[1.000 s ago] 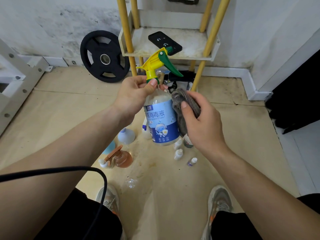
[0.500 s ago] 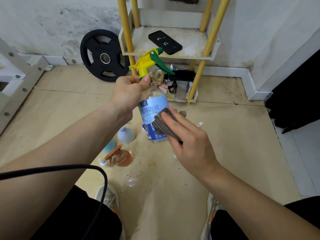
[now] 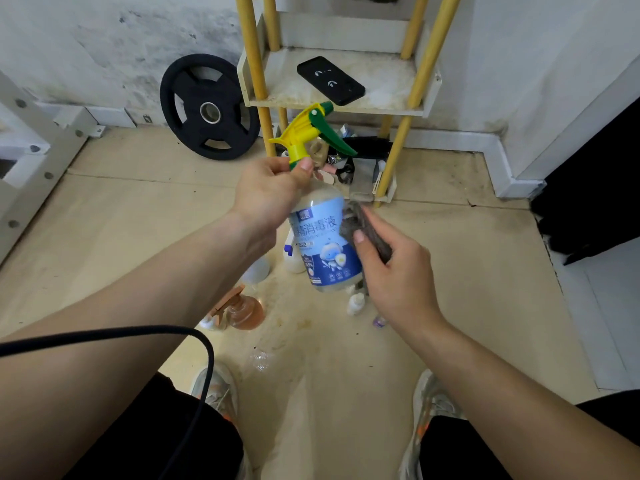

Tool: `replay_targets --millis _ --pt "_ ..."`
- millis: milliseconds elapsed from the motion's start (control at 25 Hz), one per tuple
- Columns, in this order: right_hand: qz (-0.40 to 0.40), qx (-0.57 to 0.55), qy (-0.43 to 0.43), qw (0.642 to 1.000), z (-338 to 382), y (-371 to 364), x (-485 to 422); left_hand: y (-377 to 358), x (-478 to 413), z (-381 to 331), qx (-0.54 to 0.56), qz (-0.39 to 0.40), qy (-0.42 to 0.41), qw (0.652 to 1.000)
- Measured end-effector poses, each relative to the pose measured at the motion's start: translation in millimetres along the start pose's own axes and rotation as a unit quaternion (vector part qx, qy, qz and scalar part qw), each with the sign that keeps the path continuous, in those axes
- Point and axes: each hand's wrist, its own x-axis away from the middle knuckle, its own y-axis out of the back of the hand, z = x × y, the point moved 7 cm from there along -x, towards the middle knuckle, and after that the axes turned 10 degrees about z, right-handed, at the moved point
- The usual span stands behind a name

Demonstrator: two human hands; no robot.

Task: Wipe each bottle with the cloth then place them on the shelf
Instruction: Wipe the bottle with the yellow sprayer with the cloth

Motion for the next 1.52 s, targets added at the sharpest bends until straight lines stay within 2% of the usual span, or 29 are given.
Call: replay_targets --millis 80,160,240,400,560,640,800,1080,1320,1520 --pt "0.009 0.083 0.092 0.992 10 -9 11 4 -3 2 0.002 -0.013 0.005 1.0" --pt "0.016 0.204 0.186 0.961 21 -21 21 -1 0 6 -0.002 -0.008 0.014 1.0" --pt "0.022 0.261 0.215 0.941 26 -25 18 -12 4 12 -0.018 0.012 0.018 1.0" --pt "0.006 0.173 0.139 0.975 19 -7 -2 -27 9 20 -0.006 0.035 0.028 0.999" --pt "0.002 0.069 0.054 0.996 3 1 -3 -12 2 14 -0.013 -0.006 0.031 0.999" --pt "0.023 0.078 0.071 0.994 0 -6 5 1 -4 13 -0.004 -0.028 0.038 0.999" --pt "0.035 0.222 0.176 0.958 6 -24 23 11 -8 15 0.016 -0.05 0.049 0.997" --pt "0.097 0.274 0.149 0.945 -4 -28 16 14 -8 16 0.046 -0.062 0.078 0.994" --pt "0.085 0.188 0.165 0.965 4 -20 15 7 -5 11 0.041 -0.03 0.068 0.996" --pt "0.11 0.052 0.077 0.99 -4 -17 9 2 -8 4 0.069 0.046 0.069 0.994"
